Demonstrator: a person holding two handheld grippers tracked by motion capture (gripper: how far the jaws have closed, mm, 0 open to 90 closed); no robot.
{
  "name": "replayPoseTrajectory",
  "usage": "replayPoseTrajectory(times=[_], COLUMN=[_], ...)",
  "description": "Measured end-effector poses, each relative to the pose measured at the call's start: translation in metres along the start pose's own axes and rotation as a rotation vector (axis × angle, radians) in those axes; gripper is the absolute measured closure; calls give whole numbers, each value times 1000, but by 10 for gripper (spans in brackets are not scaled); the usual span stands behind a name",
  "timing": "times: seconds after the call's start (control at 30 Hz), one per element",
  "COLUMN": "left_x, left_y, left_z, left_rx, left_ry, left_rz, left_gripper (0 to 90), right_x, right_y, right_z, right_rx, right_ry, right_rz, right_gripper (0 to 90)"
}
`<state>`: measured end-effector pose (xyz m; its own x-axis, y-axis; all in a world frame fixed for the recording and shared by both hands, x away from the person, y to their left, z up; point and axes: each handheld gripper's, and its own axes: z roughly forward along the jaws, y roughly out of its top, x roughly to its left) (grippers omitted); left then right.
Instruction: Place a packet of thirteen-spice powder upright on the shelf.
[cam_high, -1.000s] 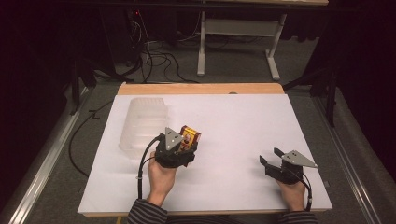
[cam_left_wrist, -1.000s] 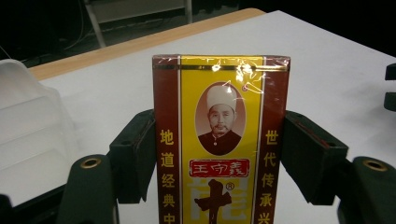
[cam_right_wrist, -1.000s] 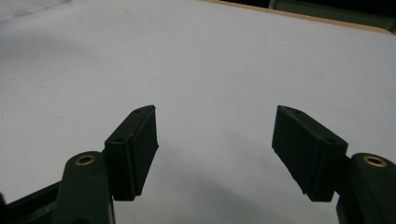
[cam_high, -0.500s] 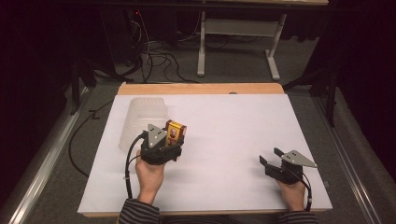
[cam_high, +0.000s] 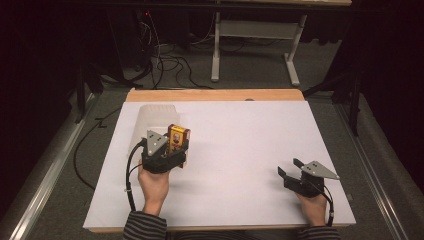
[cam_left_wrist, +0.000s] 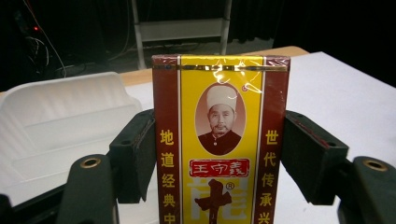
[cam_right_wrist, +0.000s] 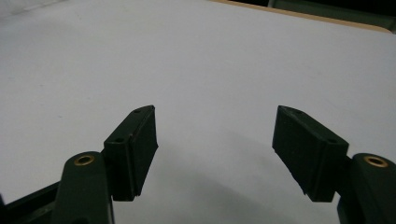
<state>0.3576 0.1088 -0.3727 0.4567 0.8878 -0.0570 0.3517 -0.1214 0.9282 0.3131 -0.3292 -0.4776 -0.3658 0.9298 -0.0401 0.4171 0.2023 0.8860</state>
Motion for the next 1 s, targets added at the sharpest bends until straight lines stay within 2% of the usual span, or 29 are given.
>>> replayPoseTrajectory(times=[0.23, 0.53, 0.83, 1.0], left_x=[5, 18, 31, 36], left_y=[3, 0, -9, -13], left_z=[1, 7, 7, 6], left_rx=[-19, 6, 20, 15], left_ry=[27, 90, 137, 146], left_rz=[-2, 7, -18, -35], left_gripper=[329, 329, 328, 328], right_x=[0, 0, 1, 1], right_y=[0, 0, 0, 0], right_z=[0, 0, 1, 1], right_rx=[1, 0, -1, 0], right_ry=[-1, -3, -7, -7], right_rz=[-5, -5, -15, -16], right_gripper=[312, 311, 311, 310])
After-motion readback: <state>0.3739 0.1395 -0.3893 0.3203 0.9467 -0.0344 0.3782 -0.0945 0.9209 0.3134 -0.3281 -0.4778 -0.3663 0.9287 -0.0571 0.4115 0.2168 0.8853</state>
